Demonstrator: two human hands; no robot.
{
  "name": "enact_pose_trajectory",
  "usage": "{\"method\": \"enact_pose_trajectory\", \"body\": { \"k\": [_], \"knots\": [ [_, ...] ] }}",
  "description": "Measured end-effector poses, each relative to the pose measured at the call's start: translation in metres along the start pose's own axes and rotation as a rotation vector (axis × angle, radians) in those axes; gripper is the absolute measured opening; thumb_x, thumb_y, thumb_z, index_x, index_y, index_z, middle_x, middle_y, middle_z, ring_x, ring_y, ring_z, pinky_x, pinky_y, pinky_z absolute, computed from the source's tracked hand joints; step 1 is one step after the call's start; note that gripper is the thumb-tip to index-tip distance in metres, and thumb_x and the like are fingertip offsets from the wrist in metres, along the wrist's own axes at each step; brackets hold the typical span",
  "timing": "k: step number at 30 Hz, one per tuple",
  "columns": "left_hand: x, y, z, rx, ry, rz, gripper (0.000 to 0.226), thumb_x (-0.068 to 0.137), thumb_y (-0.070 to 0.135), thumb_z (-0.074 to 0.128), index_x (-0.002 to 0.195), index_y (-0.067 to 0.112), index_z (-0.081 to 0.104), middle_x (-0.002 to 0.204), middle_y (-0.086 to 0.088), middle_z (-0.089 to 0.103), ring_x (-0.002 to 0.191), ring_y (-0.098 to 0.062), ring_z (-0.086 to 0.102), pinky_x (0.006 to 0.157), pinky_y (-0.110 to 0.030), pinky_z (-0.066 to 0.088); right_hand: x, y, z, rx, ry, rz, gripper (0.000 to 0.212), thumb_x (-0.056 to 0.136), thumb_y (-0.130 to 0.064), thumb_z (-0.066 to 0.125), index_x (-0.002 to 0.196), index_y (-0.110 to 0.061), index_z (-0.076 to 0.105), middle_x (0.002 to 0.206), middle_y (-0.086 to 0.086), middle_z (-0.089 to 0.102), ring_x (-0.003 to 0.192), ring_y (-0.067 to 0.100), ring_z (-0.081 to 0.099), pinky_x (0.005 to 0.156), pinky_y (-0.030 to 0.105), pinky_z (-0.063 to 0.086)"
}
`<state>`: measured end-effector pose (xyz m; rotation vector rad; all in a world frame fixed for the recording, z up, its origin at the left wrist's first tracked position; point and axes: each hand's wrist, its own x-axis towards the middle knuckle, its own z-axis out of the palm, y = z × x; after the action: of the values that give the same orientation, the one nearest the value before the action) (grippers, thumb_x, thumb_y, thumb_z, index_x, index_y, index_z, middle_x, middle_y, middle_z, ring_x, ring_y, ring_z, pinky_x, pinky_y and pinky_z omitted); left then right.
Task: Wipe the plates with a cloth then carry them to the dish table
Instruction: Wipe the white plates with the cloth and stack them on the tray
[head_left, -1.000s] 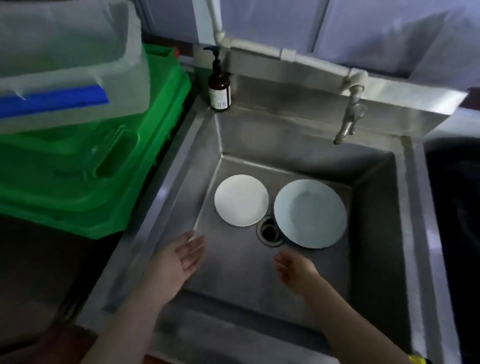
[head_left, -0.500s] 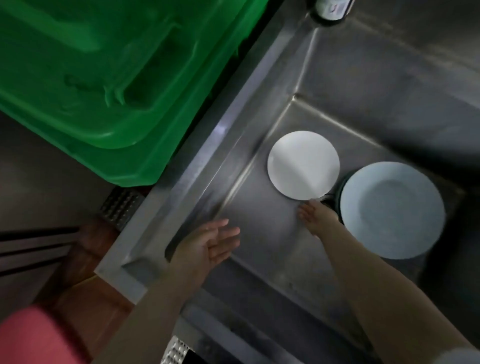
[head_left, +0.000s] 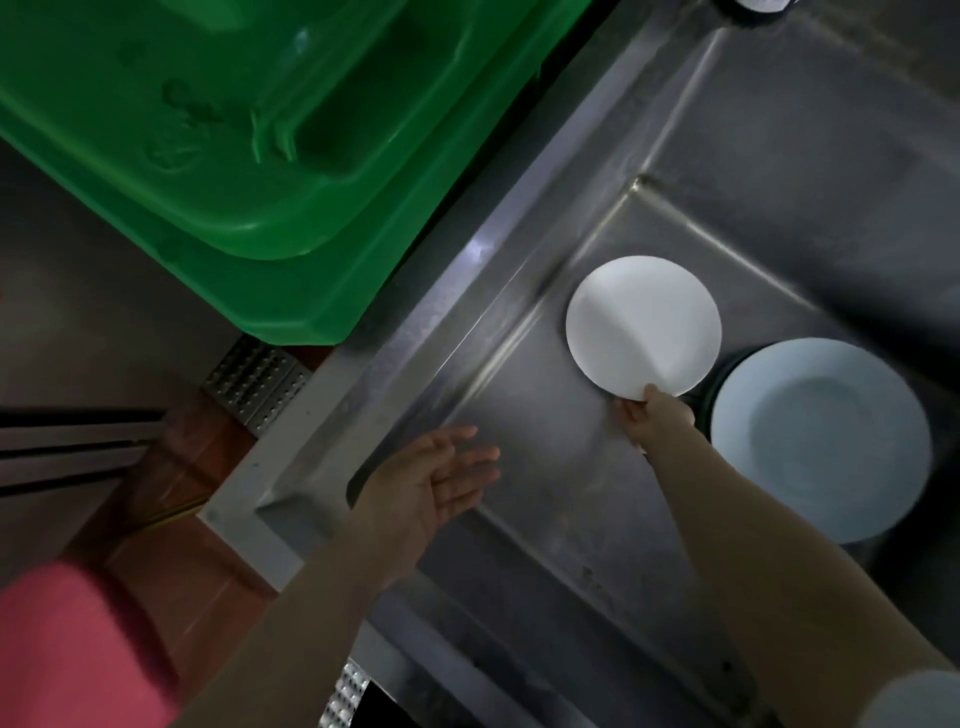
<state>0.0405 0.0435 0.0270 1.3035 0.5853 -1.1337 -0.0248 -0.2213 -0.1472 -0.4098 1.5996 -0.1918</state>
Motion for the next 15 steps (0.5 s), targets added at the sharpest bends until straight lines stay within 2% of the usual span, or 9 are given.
{"method": "enact_pose_trajectory", "body": {
  "k": [2,5,7,9,11,13,15],
  "knots": [
    [0.001,0.000,0.000,0.018,0.002,0.004,0.027,0.101,0.010,0.036,0.109,0.012,0.062,0.102,-0.013,0.074,0.094,-0.025,0.072,0.088,-0.037,0.051,-0.003,-0.001,0.000,0.012,-0.007,-0.025,0.039,0.096,-0.003,0.048,0.133,-0.014,0.047,0.124,0.011,0.060,0.098,0.027,0.062,0.072,0.037,0.053],
    [0.001,-0.001,0.002,0.065,0.000,0.006,0.027,0.101,0.009,0.036,0.109,0.013,0.062,0.101,-0.012,0.074,0.094,-0.025,0.071,0.089,-0.037,0.051,-0.011,-0.006,-0.004,0.013,-0.051,-0.068,0.042,0.094,0.001,0.046,0.133,-0.016,0.046,0.116,0.011,0.060,0.087,0.026,0.063,0.057,0.035,0.052],
    [0.002,-0.002,0.003,0.100,-0.005,0.004,0.027,0.101,0.009,0.037,0.109,0.014,0.062,0.102,-0.011,0.074,0.094,-0.024,0.071,0.089,-0.036,0.051,-0.019,-0.009,-0.010,-0.001,-0.068,-0.079,0.041,0.094,0.002,0.046,0.130,-0.017,0.049,0.110,0.009,0.061,0.081,0.025,0.064,0.054,0.034,0.051],
    [0.002,-0.003,0.004,0.131,-0.008,0.005,0.027,0.101,0.009,0.037,0.111,0.014,0.062,0.104,-0.011,0.074,0.095,-0.023,0.071,0.086,-0.035,0.051,-0.029,-0.011,-0.020,-0.022,-0.065,-0.095,0.038,0.093,0.002,0.047,0.122,-0.021,0.053,0.105,0.008,0.063,0.081,0.023,0.065,0.056,0.035,0.052],
    [0.002,-0.002,0.003,0.141,-0.022,0.007,0.027,0.101,0.009,0.037,0.112,0.014,0.062,0.105,-0.011,0.074,0.096,-0.023,0.071,0.084,-0.035,0.051,-0.040,-0.010,-0.030,-0.033,-0.066,-0.137,0.028,0.091,0.002,0.048,0.104,-0.020,0.059,0.101,0.006,0.065,0.083,0.024,0.066,0.061,0.038,0.054],
    [0.002,-0.003,0.001,0.136,-0.053,0.011,0.027,0.100,0.009,0.037,0.113,0.013,0.062,0.106,-0.012,0.073,0.099,-0.024,0.070,0.086,-0.036,0.050,-0.055,-0.009,-0.039,-0.045,-0.087,-0.193,0.028,0.090,0.002,0.049,0.090,-0.024,0.061,0.098,0.006,0.066,0.084,0.025,0.067,0.067,0.038,0.056],
    [0.000,-0.004,-0.002,0.137,-0.095,0.019,0.028,0.100,0.009,0.038,0.115,0.013,0.061,0.107,-0.011,0.073,0.102,-0.025,0.070,0.087,-0.037,0.050,-0.074,-0.008,-0.049,-0.077,-0.097,-0.281,0.026,0.091,-0.001,0.051,0.089,-0.024,0.061,0.096,0.006,0.067,0.080,0.023,0.069,0.062,0.033,0.056]
  ]
}}
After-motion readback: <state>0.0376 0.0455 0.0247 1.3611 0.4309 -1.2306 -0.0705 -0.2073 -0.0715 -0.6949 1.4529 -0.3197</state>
